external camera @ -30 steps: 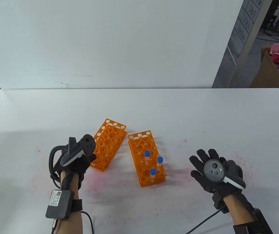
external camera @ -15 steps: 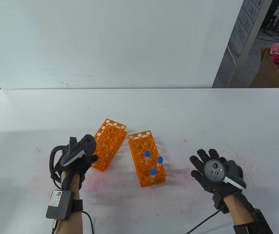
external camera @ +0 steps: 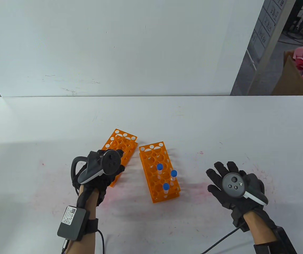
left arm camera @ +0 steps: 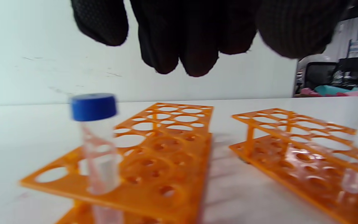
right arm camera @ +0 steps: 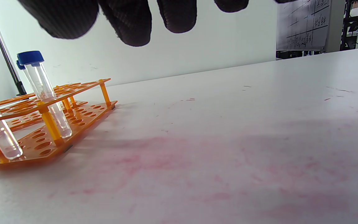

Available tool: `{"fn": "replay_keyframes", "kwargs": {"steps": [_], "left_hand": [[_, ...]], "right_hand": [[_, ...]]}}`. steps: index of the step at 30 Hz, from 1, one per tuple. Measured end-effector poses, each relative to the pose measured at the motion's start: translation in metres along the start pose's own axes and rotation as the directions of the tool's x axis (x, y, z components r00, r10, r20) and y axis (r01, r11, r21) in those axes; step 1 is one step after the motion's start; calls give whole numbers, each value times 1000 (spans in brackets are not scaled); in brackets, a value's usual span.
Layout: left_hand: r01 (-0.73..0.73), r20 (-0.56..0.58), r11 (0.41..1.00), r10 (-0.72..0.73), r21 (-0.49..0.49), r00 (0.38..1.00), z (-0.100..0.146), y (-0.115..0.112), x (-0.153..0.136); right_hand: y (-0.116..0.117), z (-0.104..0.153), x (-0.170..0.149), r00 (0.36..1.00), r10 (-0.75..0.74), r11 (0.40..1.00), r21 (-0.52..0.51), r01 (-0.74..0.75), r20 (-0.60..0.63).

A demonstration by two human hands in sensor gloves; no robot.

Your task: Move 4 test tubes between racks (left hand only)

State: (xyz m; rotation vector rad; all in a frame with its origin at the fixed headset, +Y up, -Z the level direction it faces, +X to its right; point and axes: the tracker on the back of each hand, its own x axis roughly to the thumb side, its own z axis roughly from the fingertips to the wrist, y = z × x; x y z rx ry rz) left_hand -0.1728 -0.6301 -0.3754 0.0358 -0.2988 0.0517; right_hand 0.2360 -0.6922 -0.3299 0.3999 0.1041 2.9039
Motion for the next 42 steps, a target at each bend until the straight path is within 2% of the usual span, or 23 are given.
{"fn": "replay_keyframes", "kwargs": {"steps": [9,12,24,31,42], "left_hand": [[-29,187,999,25,15,982,-3,-2,48],[-94,231,996,89,8,969,-3,-8,57],[-92,340,995,102,-46,935,-3,-23,92],[-98,394,995,98,-20,914,-1,-34,106],[-51,399,998,32,38,917,3,-44,120]], "right_hand": [[-1,0,-1,1000,-1,1000,-12,1,2],[-2,1,-2,1000,-2,1000,-15,2,0],[-3,0,-2,1000,-5,1000,-16,5,-1],[-3,0,-2,1000,-4,1000,-16,4,3],[-2,-1,-1,1000,-4,1000,-12,4,6]]}}
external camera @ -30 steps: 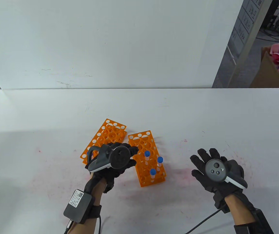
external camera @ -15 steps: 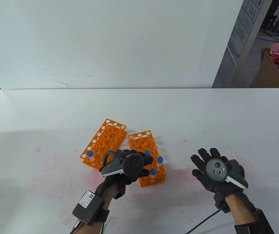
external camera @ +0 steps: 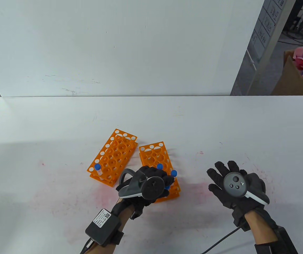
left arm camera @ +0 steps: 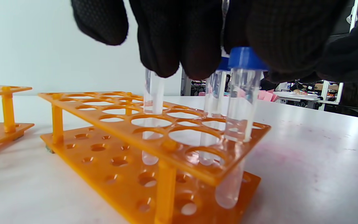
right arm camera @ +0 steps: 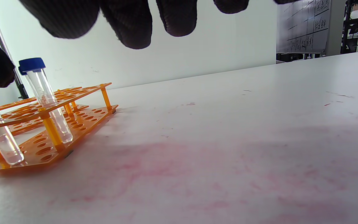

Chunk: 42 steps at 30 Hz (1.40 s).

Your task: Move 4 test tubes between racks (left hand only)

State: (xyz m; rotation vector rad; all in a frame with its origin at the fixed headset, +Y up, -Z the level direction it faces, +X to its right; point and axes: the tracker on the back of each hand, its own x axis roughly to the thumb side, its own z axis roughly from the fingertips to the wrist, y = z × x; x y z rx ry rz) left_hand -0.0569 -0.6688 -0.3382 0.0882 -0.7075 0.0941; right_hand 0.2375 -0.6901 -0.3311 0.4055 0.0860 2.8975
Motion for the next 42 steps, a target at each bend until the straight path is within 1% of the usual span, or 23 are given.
{"fn": "replay_keyframes", "kwargs": {"steps": [8,18,21,24,32,42], "left_hand": [[38,-15,999,-37,40,999,-1,-6,8],[15,-26,998,-14,55,1000,-1,-7,12],[54,1,994,-54,97,999,2,-8,14],[74,9,991,-76,114,997,3,-7,16],[33,1,987,-33,158,999,5,7,11],[-48,-58,966,64,254,996,10,30,-2]], "right_hand": [[1,0,0,1000,5,1000,9,-5,3],[1,1,0,1000,3,1000,11,-3,1],[1,1,0,1000,4,1000,9,-4,0],[0,1,-1,1000,-2,1000,5,2,-2],[0,2,-1,1000,1,1000,-1,-1,0],[-2,2,-3,1000,-4,1000,-12,4,-6]]}}
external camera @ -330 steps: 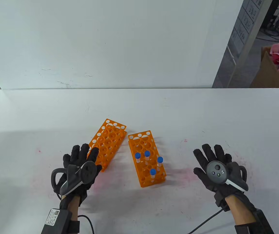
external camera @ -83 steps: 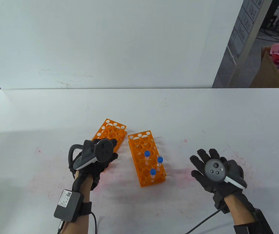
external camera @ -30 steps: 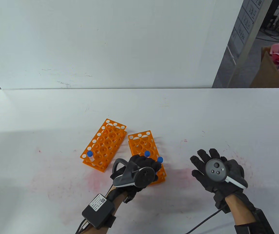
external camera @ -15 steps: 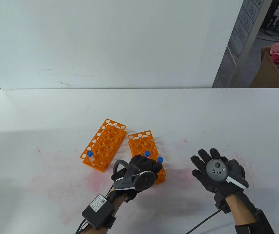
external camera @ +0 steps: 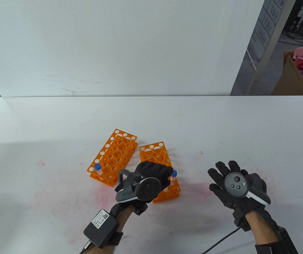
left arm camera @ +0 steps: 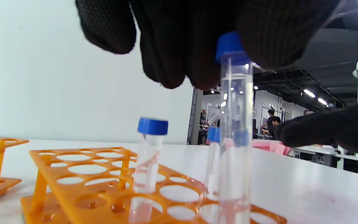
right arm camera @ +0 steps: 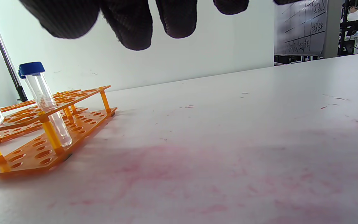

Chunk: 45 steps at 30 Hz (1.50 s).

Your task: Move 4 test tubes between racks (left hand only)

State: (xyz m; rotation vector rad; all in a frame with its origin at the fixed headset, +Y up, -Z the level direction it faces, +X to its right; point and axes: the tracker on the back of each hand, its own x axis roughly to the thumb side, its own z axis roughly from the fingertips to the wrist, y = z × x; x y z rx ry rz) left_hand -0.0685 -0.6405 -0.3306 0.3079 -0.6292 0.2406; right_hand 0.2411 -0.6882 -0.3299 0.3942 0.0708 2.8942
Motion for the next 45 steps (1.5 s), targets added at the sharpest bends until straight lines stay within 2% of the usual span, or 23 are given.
{"fn": "replay_keyframes", "kwargs": {"steps": [17,28,45], "left_hand": [[42,-128,996,-32,73,991,4,26,-41],[28,-236,993,1,118,972,13,41,-76],[64,-344,994,-31,87,939,28,44,-112]], "right_hand": [[-1,0,0,1000,4,1000,4,-4,-2],[-1,0,0,1000,4,1000,12,-4,-4],[-1,0,0,1000,4,1000,16,-4,-3]]}}
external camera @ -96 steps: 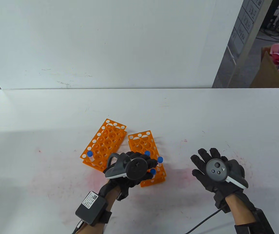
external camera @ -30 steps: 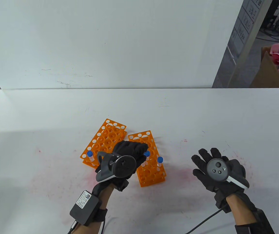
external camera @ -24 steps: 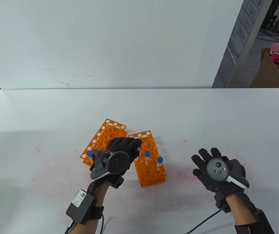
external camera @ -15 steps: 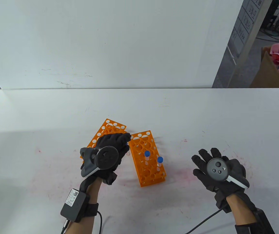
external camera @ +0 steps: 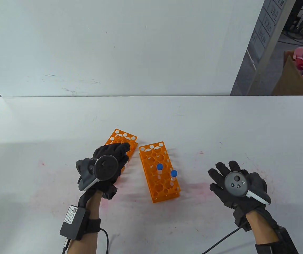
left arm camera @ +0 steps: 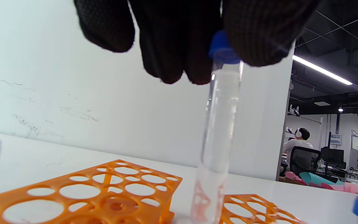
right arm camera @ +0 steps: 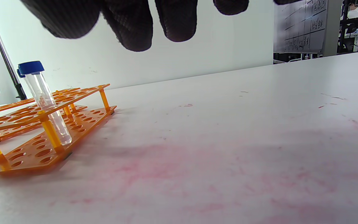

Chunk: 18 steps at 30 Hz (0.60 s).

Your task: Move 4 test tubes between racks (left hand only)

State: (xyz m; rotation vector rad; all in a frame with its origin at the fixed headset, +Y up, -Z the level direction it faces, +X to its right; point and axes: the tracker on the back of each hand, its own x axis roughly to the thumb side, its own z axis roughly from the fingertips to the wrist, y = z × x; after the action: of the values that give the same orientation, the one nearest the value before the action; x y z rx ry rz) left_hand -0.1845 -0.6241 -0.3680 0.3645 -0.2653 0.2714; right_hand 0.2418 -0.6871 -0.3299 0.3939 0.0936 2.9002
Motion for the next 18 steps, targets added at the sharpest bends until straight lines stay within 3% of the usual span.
{"fn": "replay_keyframes", "kwargs": {"steps": [18], "left_hand": [[-14,-139,999,20,43,990,7,7,-42]], "right_hand": [[1,-1,1,1000,3,1000,11,-3,2]]}}
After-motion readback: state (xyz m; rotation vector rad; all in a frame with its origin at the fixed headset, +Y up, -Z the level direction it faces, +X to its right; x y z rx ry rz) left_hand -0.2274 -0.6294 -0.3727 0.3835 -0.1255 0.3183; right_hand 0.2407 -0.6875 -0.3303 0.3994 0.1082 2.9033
